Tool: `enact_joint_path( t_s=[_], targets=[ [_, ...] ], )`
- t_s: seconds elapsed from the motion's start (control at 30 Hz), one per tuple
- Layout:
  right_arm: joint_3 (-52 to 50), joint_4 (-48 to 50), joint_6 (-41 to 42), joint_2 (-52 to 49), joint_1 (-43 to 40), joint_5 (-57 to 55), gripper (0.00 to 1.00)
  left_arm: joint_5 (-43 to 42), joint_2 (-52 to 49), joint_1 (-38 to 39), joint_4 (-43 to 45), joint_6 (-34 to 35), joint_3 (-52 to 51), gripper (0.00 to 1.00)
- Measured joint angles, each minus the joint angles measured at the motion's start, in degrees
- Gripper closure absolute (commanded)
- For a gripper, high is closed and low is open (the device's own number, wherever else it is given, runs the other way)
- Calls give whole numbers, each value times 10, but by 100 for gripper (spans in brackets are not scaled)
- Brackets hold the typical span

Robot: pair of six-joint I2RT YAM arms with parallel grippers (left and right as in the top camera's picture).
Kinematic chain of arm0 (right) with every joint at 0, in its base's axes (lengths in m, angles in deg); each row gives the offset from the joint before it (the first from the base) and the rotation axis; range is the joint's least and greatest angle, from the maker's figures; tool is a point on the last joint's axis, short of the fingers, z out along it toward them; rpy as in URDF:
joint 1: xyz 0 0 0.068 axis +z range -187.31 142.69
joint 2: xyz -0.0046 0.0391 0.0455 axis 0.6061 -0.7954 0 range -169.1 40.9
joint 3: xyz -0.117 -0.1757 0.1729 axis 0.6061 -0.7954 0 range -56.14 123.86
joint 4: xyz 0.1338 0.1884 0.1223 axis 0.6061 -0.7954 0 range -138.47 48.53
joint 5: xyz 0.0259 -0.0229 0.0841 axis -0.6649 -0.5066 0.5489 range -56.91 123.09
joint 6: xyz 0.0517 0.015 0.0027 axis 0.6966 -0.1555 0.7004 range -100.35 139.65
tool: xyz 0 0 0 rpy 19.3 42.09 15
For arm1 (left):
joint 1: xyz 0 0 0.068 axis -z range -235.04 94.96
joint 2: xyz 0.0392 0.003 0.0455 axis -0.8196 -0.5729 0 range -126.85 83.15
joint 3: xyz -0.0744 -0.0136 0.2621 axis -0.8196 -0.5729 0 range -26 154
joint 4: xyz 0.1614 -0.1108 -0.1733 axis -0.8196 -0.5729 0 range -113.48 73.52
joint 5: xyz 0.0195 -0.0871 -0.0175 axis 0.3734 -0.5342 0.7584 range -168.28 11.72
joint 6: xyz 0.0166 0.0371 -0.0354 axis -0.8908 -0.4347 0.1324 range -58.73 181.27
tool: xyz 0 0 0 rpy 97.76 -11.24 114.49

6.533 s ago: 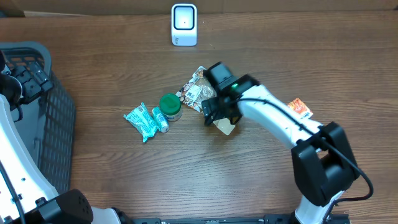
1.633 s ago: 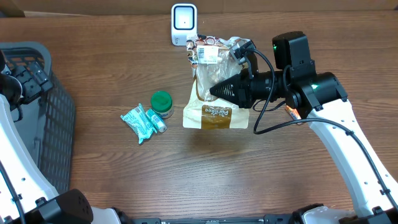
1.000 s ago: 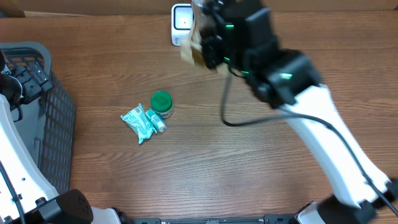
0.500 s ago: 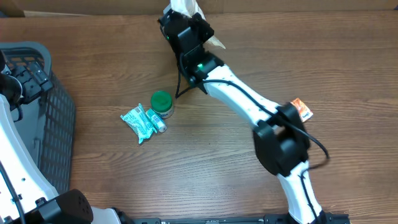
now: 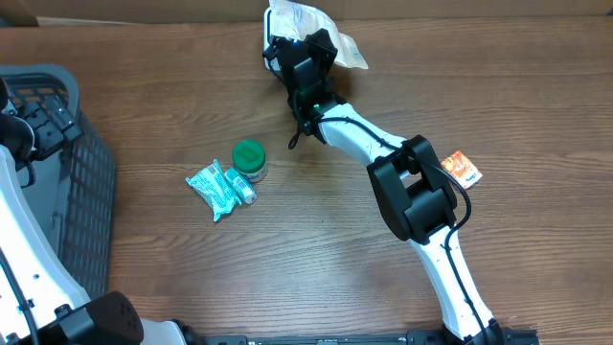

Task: Scan the item barcode
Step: 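Hold the clear bag in front of the scanner window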

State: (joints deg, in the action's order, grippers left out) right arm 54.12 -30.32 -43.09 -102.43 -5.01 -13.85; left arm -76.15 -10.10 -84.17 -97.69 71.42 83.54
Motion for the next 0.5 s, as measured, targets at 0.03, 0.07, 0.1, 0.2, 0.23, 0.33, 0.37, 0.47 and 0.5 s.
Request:
enact_joint_path(
  t_s=[0.03,0.07,0.1,0.2,0.23,0.33,0.37,0.47,0.5],
  targets=[
    [0,1,-3,0,1,0,90,0,0,0,0,0,0,0],
    [0,2,-4,0,1,0,91,0,0,0,0,0,0,1],
    [0,4,-5,0,3,1,92,0,0,0,0,0,0,0],
    [0,3,-8,0,8,1,92,0,0,0,0,0,0,1],
    [0,3,-9,0,10,2,92,0,0,0,0,0,0,0],
    [0,4,-10,0,15,2,92,0,0,0,0,0,0,1],
    [0,3,-11,0,16,2,92,0,0,0,0,0,0,0],
    [0,4,-12,0,18,2,92,0,0,0,0,0,0,0],
    [0,4,-12,0,18,2,92,0,0,0,0,0,0,1]
  ],
)
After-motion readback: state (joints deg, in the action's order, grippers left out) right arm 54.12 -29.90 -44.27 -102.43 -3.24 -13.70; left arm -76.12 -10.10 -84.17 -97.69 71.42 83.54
